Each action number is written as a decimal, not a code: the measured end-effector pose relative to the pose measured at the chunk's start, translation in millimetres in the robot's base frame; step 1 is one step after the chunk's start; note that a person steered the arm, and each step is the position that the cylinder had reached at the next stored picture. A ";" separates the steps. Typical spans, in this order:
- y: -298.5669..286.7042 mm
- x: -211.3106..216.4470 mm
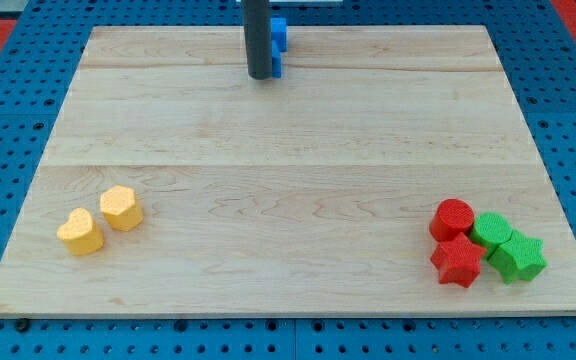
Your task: Push the yellow heart along with the yellow hexagon up a bit
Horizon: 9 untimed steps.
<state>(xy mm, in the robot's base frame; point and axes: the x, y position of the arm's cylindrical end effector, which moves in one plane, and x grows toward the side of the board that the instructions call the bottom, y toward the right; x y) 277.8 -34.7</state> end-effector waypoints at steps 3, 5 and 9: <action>-33.7 34.2; -234.4 141.5; -188.4 261.6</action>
<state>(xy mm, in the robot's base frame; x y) 539.4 -223.1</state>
